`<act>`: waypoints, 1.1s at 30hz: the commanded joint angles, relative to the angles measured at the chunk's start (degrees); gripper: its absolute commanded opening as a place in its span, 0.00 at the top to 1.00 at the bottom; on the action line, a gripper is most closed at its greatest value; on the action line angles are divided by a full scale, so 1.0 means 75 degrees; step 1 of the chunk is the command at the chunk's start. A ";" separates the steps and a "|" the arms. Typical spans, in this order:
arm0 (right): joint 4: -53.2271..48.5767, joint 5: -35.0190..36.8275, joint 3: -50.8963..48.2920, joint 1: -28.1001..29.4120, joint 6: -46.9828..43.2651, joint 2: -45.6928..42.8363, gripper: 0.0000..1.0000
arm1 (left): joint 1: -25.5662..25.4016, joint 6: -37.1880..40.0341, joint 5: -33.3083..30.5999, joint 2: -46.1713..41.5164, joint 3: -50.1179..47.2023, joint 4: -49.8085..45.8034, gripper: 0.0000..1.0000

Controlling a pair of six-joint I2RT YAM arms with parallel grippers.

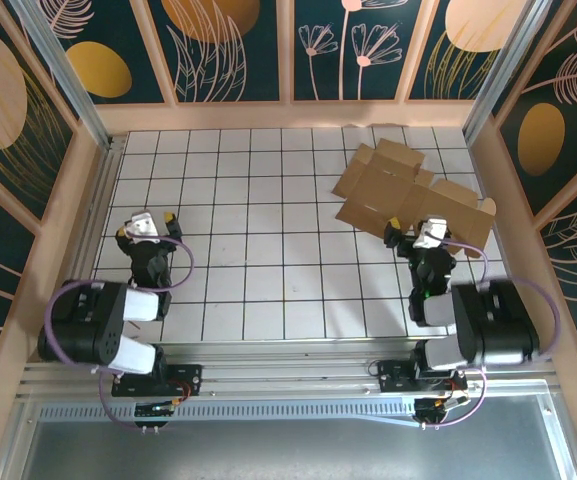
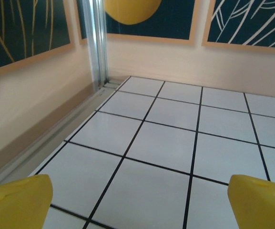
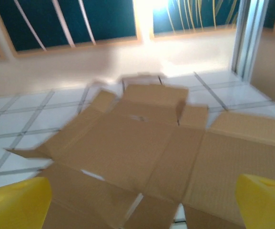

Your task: Fold the paper box

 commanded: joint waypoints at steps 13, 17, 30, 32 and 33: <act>-0.9785 -0.2646 0.5985 -0.1619 0.3988 -0.1407 0.01 | -0.3006 -0.9758 0.1445 -0.0965 0.3968 -0.7467 0.24; -0.9836 -0.2890 0.6295 -0.1713 0.4307 -0.1051 0.04 | -0.4250 -1.0849 0.2056 0.1271 0.4975 -0.6174 0.30; -1.0310 -0.2776 0.5837 -0.1729 0.4188 -0.1609 0.03 | -0.6157 -1.2279 0.2402 0.6252 0.9755 -0.6701 0.30; -1.0466 -0.2532 0.5828 -0.1742 0.4075 -0.1823 0.02 | -0.6265 -1.2627 0.2449 0.6653 1.0121 -0.6990 0.30; -1.0538 -0.2457 0.5835 -0.1759 0.3996 -0.1917 0.02 | -0.6303 -1.2785 0.2497 0.6860 1.0254 -0.6952 0.30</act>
